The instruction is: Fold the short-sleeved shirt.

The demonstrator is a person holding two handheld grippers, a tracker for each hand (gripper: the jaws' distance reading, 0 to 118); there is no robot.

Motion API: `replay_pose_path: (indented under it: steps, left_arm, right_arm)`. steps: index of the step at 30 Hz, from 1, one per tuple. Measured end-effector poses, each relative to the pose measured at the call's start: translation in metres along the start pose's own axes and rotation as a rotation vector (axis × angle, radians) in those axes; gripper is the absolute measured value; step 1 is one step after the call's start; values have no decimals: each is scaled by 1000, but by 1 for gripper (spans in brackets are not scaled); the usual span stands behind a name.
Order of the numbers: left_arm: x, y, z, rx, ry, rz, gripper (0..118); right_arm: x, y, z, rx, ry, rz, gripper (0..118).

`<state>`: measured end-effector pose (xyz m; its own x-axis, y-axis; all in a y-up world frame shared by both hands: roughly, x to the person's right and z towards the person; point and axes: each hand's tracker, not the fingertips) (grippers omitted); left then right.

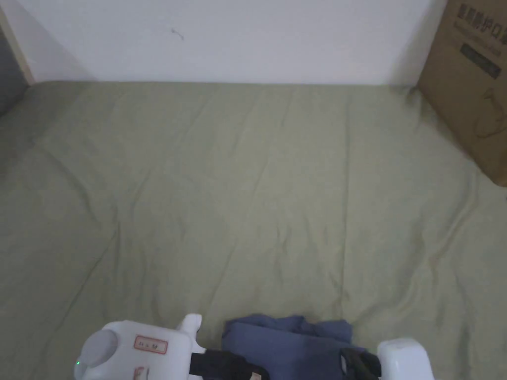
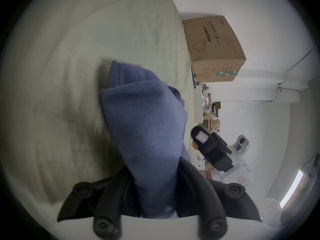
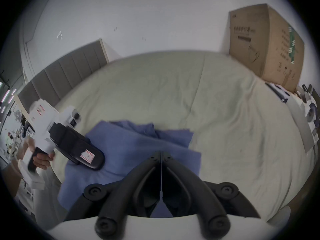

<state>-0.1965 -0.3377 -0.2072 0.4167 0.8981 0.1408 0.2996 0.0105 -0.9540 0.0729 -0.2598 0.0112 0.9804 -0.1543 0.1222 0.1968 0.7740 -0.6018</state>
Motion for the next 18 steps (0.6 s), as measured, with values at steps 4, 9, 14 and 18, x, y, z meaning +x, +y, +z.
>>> replay_pose_path:
  steps: [4,9,14,18]
  left_arm:
    - [17,9,65,22,164,-109,19]
    - [7,28,183,130,390,-122,19]
    - [-18,58,281,160,763,-33,19]
    - [-37,75,333,97,966,-48,19]
  right_arm:
    - [-22,23,39,159,-25,-53,2]
    - [-61,62,62,287,-43,-60,2]
    - [-76,73,54,237,-1,-50,2]
    - [-86,67,42,179,-23,-34,2]
